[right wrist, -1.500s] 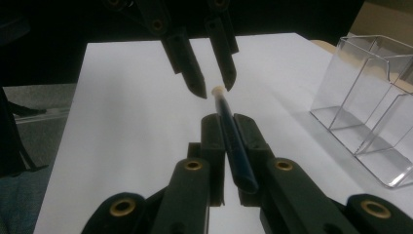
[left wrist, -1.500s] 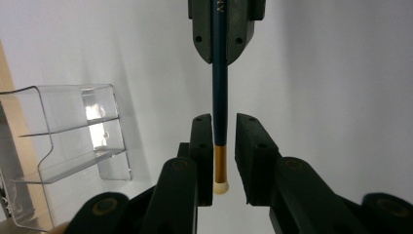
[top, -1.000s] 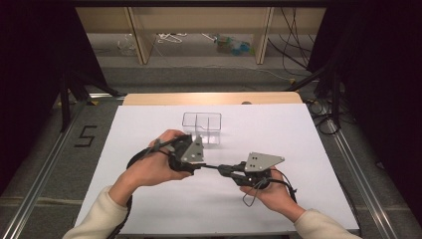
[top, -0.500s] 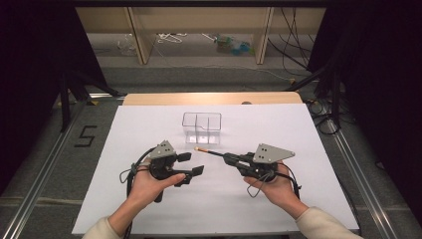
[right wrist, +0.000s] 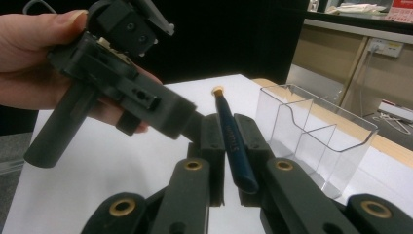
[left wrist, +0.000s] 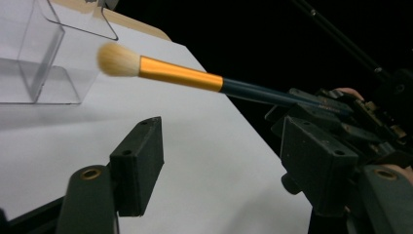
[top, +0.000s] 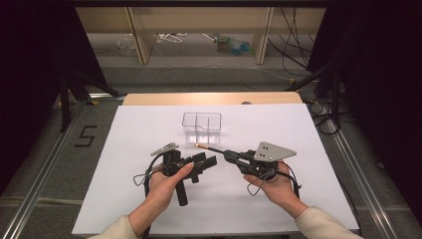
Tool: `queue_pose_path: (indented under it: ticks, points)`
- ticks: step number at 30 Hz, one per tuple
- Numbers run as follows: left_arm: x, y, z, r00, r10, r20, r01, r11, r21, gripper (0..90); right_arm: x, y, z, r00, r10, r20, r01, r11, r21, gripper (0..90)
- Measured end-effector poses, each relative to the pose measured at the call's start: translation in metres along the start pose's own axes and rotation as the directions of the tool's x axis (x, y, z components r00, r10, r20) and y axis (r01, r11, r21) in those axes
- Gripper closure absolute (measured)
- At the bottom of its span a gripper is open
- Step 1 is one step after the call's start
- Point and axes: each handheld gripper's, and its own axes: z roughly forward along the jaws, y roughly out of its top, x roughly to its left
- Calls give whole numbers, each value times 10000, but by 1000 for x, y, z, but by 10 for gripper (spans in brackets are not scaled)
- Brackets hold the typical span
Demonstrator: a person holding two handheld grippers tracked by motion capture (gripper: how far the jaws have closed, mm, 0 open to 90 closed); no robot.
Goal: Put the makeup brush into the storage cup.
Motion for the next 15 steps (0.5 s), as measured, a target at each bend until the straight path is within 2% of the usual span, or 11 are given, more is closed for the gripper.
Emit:
queue_pose_path:
  ticks: [3, 7, 11, 13, 15]
  points:
    - [1, 1, 3, 10000, -34, -27, 34, 9999, -131, 328, 1, 0, 1, 10000, 16, 82, -16, 10000, -21, 845]
    - [2, 2, 6, 9992, -396, 107, 401, 9982, -456, 347, 1, 0, 1, 10000, -8, 15, 8, 10000, -63, 845]
    - [1, 3, 8, 9977, -525, 423, 554, 9960, -705, 374, 2, -1, 1, 9999, 93, -67, -92, 9999, 79, 845]
    - [0, 3, 10, 9964, -617, 584, 662, 9948, -771, 390, 2, -1, 2, 9999, 14, -100, -15, 10000, -78, 845]
    - [0, 3, 11, 9947, -702, 752, 762, 9938, -810, 406, 2, -1, 1, 10000, 19, -71, -19, 10000, -17, 845]
